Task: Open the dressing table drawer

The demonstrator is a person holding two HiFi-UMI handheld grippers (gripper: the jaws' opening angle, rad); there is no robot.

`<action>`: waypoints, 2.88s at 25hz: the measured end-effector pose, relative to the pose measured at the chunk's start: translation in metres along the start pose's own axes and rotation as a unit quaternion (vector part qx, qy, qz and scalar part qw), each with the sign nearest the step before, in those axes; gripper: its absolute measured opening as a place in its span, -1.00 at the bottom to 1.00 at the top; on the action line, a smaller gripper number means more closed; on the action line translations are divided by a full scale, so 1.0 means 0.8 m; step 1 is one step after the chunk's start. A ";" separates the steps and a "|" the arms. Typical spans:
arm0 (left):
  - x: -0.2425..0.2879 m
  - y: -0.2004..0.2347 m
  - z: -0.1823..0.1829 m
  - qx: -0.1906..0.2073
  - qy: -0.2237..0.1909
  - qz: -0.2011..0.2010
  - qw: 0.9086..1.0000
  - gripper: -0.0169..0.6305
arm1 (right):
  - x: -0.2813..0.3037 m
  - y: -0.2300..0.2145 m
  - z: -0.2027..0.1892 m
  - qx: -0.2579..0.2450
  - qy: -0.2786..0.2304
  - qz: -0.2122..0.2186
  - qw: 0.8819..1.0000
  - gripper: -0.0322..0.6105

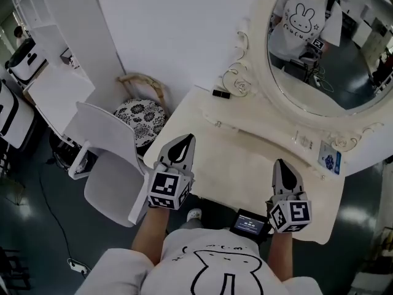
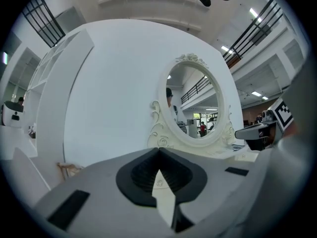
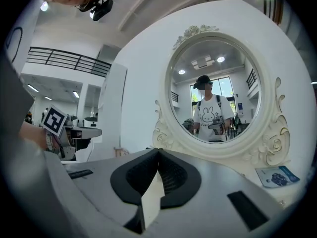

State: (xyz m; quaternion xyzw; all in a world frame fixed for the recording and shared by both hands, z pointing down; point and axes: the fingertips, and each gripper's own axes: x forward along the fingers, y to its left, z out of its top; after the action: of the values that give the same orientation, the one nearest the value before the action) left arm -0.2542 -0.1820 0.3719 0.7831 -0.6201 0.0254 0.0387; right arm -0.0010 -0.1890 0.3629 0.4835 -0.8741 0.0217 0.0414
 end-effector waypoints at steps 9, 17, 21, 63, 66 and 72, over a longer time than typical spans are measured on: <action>0.047 -0.003 -0.008 0.002 0.014 -0.077 0.997 -0.88 | -0.010 -0.004 -0.005 0.006 0.011 -0.077 0.997 -0.86; 0.075 -0.019 -0.026 -0.003 0.027 -0.115 0.993 -0.88 | -0.024 -0.016 -0.017 0.006 0.022 -0.115 0.993 -0.86; 0.089 -0.026 -0.038 -0.005 0.035 -0.121 0.992 -0.88 | -0.025 -0.029 -0.030 0.010 0.029 -0.122 0.992 -0.86; 0.220 -0.013 -0.229 -0.015 0.232 -0.070 0.970 -0.50 | 0.042 -0.122 -0.171 0.091 0.120 -0.104 0.983 -0.86; 0.226 -0.012 -0.230 -0.016 0.234 -0.068 0.970 -0.50 | 0.046 -0.125 -0.168 0.088 0.122 -0.104 0.983 -0.86; 0.231 -0.012 -0.232 -0.011 0.238 -0.067 0.969 -0.58 | 0.049 -0.126 -0.164 0.084 0.124 -0.102 0.983 -0.86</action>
State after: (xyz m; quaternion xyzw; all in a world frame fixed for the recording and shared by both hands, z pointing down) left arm -0.2008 -0.3417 0.5724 0.7939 -0.5395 0.2016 0.1953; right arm 0.0702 -0.2657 0.4971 0.5652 -0.8035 0.1507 0.1107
